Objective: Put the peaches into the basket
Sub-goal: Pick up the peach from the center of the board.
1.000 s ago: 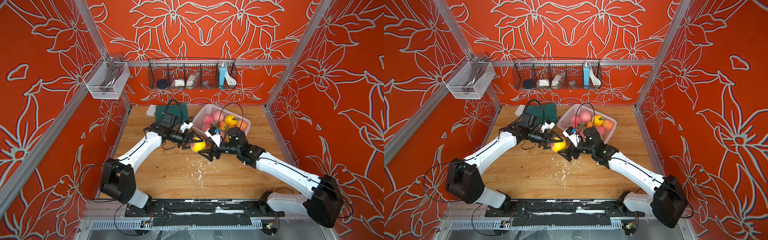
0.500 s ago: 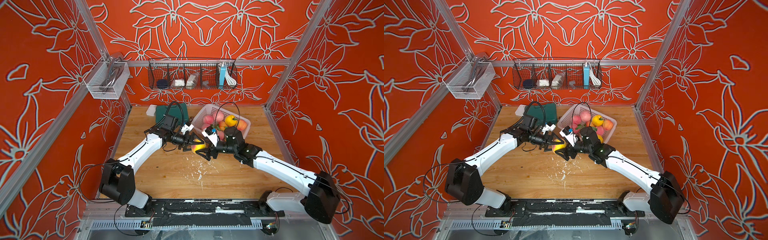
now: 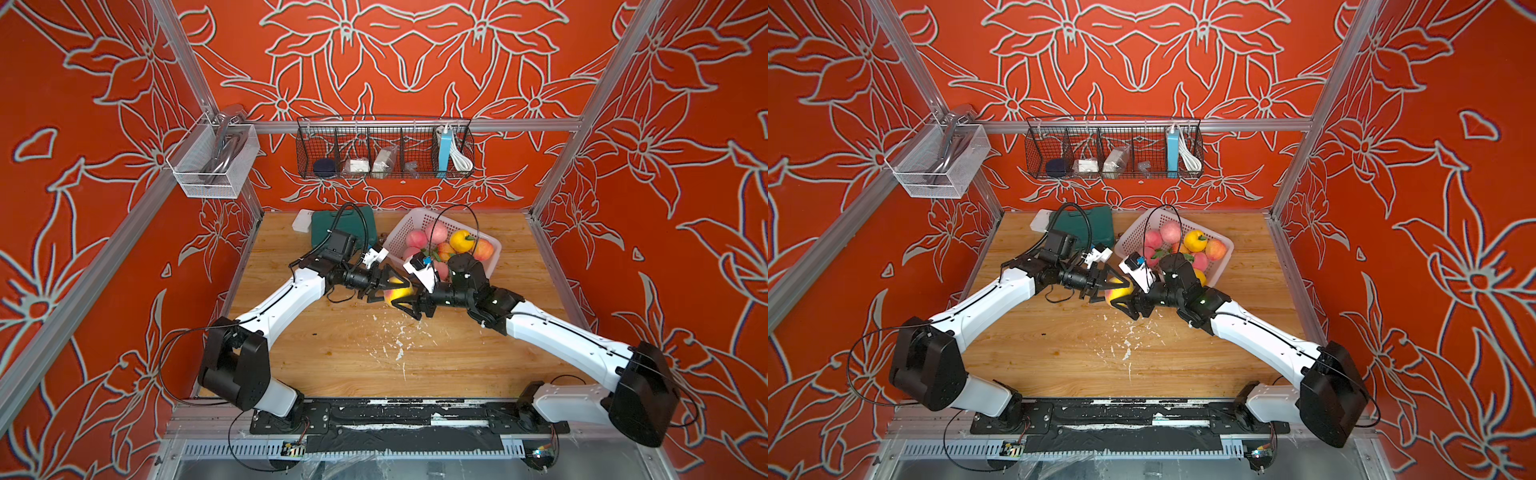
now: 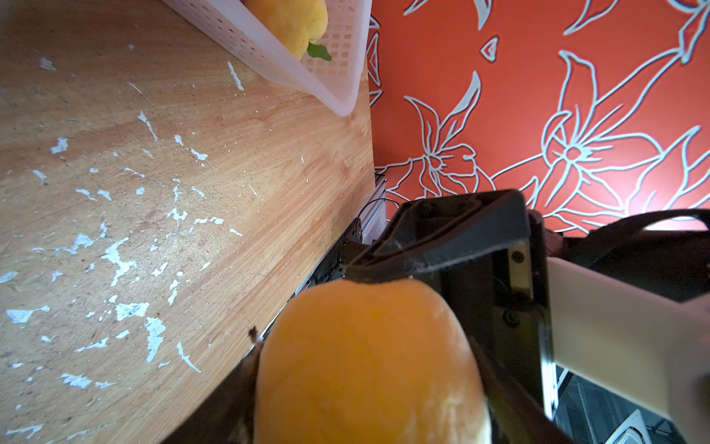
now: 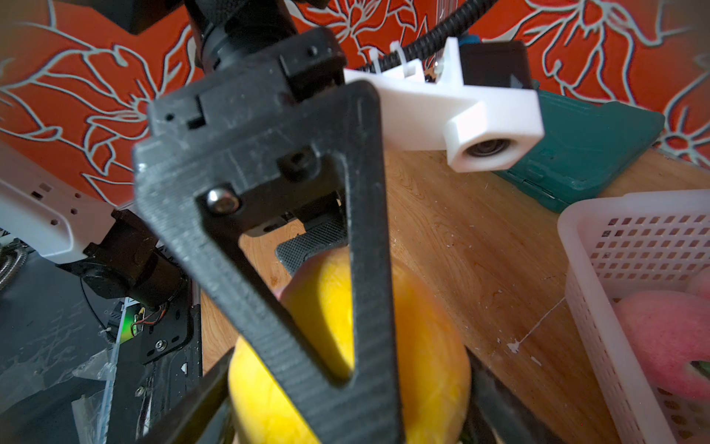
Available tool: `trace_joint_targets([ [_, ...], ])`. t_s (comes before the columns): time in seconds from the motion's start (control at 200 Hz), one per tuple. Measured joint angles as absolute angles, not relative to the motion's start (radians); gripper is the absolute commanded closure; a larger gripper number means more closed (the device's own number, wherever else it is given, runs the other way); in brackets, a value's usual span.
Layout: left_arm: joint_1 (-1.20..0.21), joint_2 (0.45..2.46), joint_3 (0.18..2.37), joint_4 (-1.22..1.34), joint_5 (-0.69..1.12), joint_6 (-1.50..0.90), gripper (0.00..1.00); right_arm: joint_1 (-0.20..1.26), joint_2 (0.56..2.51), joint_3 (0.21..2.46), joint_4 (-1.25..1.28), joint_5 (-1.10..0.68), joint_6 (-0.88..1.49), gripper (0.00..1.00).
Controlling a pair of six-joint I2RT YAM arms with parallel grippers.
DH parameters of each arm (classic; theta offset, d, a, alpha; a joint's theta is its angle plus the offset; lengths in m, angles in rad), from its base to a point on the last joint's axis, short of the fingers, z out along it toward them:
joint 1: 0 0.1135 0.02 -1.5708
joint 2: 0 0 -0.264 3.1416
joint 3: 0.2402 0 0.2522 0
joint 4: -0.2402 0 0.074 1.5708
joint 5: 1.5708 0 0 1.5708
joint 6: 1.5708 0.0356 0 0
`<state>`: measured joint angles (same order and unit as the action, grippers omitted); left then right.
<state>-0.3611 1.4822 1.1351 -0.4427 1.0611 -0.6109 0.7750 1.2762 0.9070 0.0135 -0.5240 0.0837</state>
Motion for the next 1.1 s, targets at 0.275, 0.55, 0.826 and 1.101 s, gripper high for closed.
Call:
trace_joint_targets([
  [0.275,-0.373,1.479,1.129,-0.42,1.058,-0.629,0.15,0.782,1.276,0.907,0.007,-0.517,0.076,0.23],
  [0.55,-0.311,1.446,1.127,-0.437,1.0,-0.616,0.1,0.782,1.26,0.907,-0.041,-0.426,0.057,0.23],
  [0.826,-0.246,1.394,1.132,-0.571,0.833,-0.506,0.09,0.719,1.24,0.933,-0.124,-0.306,0.057,0.22],
  [1.101,-0.246,1.385,1.142,-0.673,0.687,-0.402,0.09,0.555,1.332,1.092,-0.218,-0.241,0.08,0.23],
])
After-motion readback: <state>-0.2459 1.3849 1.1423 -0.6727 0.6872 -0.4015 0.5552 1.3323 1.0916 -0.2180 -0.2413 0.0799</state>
